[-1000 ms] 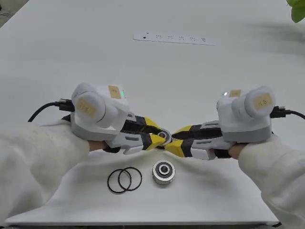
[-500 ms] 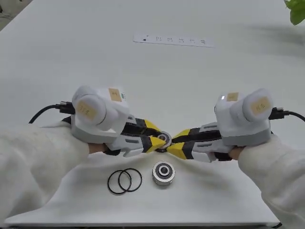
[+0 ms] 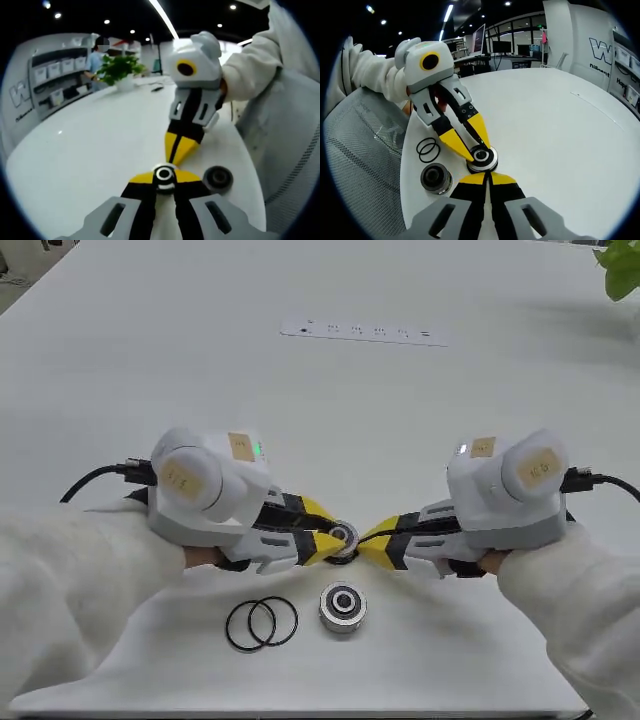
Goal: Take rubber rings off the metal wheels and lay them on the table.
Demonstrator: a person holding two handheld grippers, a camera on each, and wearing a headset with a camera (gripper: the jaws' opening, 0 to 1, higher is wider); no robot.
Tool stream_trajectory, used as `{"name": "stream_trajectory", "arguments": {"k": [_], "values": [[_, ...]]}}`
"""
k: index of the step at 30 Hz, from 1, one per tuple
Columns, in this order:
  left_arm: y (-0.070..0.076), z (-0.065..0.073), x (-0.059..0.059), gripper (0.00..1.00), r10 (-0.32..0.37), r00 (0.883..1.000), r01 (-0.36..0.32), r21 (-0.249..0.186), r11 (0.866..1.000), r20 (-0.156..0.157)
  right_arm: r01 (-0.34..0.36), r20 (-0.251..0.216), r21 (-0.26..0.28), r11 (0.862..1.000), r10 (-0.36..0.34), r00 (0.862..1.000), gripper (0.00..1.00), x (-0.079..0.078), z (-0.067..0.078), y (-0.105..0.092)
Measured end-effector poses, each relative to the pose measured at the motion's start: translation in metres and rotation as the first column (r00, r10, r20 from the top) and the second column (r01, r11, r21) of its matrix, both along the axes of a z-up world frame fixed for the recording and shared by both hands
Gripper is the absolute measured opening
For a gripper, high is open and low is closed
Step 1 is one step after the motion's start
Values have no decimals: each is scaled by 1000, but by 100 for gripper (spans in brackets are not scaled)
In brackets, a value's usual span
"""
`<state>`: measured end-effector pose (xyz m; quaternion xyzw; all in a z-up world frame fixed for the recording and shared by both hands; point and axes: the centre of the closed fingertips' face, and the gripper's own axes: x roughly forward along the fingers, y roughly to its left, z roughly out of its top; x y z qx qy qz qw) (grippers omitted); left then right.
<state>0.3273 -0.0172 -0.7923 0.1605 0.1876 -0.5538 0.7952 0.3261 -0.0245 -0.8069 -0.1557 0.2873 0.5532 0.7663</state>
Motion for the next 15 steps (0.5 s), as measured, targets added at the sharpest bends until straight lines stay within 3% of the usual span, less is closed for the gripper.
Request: {"name": "stream_trajectory", "arguments": {"k": [7, 13, 15], "values": [[1, 0, -1, 14, -3, 1000, 3, 4, 1000, 6, 9, 2, -14, 1000, -9, 1000, 0, 0, 0, 0], [2, 0, -1, 14, -4, 1000, 4, 3, 1000, 9, 61, -62, 18, 998, -60, 996, 0, 2, 2, -1], [2, 1, -1, 14, -5, 1000, 5, 2, 1000, 10, 104, -119, 45, 994, -98, 988, 0, 1, 3, -1]]}}
